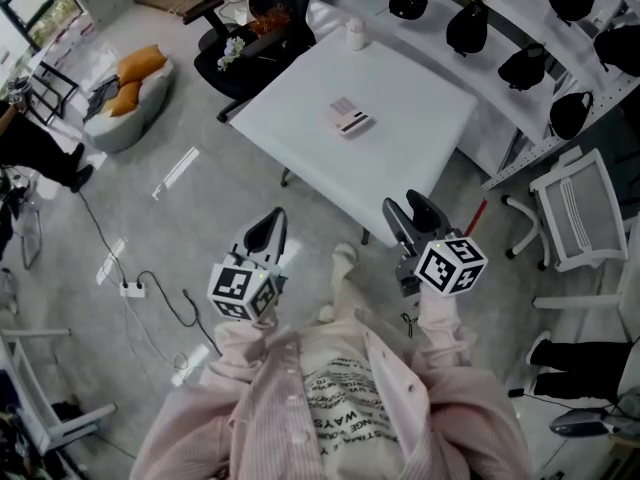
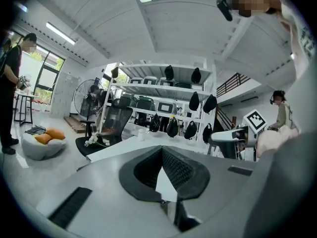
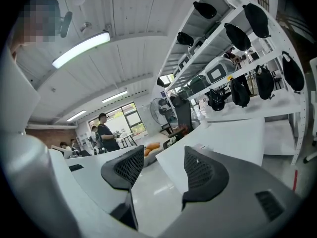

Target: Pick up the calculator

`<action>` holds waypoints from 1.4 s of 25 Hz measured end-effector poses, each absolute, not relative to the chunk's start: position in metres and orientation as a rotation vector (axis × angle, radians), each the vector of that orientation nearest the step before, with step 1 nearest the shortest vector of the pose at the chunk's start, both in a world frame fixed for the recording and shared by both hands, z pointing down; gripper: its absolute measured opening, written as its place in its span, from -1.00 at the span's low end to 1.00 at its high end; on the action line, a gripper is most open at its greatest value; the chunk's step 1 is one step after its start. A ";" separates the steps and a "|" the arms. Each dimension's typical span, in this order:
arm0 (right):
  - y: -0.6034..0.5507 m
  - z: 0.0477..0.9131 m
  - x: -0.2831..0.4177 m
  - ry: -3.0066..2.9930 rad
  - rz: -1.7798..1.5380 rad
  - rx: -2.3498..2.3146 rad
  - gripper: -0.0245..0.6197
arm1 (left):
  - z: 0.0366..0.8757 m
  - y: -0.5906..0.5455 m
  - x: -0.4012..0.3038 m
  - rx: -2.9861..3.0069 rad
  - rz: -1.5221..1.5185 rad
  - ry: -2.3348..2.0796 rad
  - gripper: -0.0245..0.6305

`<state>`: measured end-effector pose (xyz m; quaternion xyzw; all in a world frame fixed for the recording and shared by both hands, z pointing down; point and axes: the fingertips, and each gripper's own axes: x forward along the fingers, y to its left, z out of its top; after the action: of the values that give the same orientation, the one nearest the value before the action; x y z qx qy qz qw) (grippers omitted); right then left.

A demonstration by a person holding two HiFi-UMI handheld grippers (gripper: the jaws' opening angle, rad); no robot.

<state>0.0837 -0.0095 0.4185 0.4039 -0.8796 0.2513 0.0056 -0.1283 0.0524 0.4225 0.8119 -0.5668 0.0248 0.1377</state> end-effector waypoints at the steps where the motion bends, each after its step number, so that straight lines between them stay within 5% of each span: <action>1: -0.015 0.420 0.083 -2.753 0.792 1.264 -0.23 | 0.425 0.047 -0.130 2.346 0.073 -1.641 -0.92; 35: -0.268 0.537 0.054 -2.501 1.276 1.242 -0.23 | 0.514 -0.204 -0.147 2.127 0.160 -1.526 -0.92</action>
<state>0.0538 -0.2681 0.5373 0.4044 -0.8140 0.4154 0.0358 -0.1466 -0.2045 0.5137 0.7839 -0.5624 0.0588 0.2565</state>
